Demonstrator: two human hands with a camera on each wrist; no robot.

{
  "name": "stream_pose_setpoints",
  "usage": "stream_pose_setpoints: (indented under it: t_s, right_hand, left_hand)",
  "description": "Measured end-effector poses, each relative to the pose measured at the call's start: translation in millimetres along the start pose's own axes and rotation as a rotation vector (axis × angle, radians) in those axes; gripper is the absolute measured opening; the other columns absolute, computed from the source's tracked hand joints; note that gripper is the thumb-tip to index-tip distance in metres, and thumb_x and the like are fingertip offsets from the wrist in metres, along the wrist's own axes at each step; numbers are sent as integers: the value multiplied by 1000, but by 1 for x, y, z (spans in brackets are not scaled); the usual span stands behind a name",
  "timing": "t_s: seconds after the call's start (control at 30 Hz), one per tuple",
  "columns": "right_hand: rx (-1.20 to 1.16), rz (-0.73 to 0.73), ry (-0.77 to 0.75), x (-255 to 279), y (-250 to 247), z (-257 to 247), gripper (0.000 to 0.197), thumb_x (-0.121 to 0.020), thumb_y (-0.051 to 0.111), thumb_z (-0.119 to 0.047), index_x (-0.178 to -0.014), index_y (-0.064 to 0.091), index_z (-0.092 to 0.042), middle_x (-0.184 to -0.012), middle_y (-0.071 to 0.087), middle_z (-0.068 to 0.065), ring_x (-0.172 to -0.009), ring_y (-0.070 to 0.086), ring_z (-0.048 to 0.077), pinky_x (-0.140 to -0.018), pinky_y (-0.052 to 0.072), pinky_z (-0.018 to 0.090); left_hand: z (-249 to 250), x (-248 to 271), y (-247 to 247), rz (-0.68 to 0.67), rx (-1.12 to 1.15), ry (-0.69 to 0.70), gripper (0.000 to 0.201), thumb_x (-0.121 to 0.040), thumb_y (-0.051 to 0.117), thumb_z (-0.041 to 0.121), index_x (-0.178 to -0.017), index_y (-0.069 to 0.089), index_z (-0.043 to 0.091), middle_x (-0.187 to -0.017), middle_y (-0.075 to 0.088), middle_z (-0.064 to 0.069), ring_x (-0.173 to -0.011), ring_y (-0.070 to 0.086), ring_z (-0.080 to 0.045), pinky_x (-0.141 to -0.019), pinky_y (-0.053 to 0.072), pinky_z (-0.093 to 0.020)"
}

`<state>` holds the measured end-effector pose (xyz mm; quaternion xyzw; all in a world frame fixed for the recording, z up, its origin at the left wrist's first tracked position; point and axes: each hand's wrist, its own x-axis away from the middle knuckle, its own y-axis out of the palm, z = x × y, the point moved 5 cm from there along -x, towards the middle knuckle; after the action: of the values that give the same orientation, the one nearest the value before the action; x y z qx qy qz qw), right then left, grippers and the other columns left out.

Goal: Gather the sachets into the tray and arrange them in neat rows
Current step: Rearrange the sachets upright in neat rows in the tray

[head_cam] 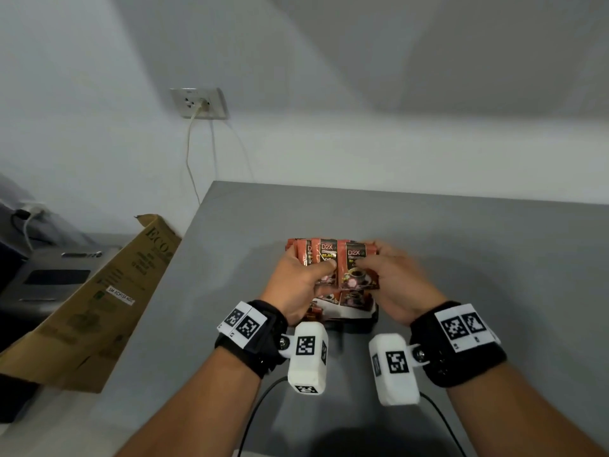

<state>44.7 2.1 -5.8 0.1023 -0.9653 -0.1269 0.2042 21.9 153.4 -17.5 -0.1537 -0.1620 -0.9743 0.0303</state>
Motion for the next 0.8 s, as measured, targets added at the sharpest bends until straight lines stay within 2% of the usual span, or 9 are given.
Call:
stream_pose_setpoints:
  t_s: [0.07,0.13,0.27,0.37,0.43,0.53,0.67,0.73,0.8]
  right_hand:
    - [32,-27,1,1,5,1,26,-95,47,9,-102,68,-4,-94,75,17,-78,72,24,-70,57,36]
    - [66,-32,0,2,10,6,27,-95,49,8,-112,68,-2,-105,74,20,-88,71,27,-78,58,38]
    - [17,46,5,0,7,10,26,-97,50,2,-118,64,-2,-111,72,24,-95,71,34,-80,57,43]
    - [-61,95,-3,-3,-5,4,26,-99,47,0,-121,62,0,-111,72,25,-94,70,36,-83,56,47]
    - [-71,59,5,-1,-7,1,28,-100,46,0,-123,63,1,-114,70,27,-97,69,37,-90,54,51]
    - [-66,4,32,2,1,4,27,-98,48,1,-119,66,2,-109,71,27,-89,70,34,-81,57,46]
    - [-19,-14,46,3,11,13,27,-97,50,0,-112,72,-4,-108,73,23,-87,71,31,-80,57,43]
    - [-13,17,52,3,9,12,27,-99,49,-3,-116,70,-3,-109,73,23,-89,71,31,-77,58,41]
    - [-43,48,47,4,4,9,27,-100,47,-4,-120,66,1,-112,71,27,-92,70,35,-78,58,44]
  left_hand:
    - [0,2,3,-29,-42,7,29,-86,63,-15,-102,65,9,-91,75,-11,-81,73,-25,-64,60,-37]
    - [-1,3,2,-34,-61,7,32,-81,66,-18,-96,69,11,-88,75,-11,-78,73,-24,-62,60,-35]
    - [-5,3,-5,5,38,-60,26,-91,56,-7,-117,61,-5,-94,71,-18,-81,71,-27,-69,61,-40]
    - [-8,3,-16,62,171,-126,28,-95,41,-2,-117,56,-9,-90,71,-23,-76,72,-30,-76,61,-48]
    - [-7,3,-20,78,100,-88,26,-97,45,-5,-120,57,-8,-94,73,-20,-82,73,-29,-74,63,-46]
    - [-6,4,-16,100,-18,-28,29,-92,59,-7,-121,56,-4,-99,73,-18,-86,73,-29,-69,62,-40]
    - [-4,4,-5,63,-74,7,26,-91,62,-4,-118,60,-5,-105,71,-23,-90,70,-32,-85,55,-56]
    - [-4,5,-5,66,16,-30,28,-96,59,6,-123,59,-3,-102,72,-17,-86,70,-27,-78,59,-49]
    - [-7,5,-12,95,136,-74,36,-98,50,12,-130,52,-5,-100,69,-19,-78,69,-27,-69,59,-41]
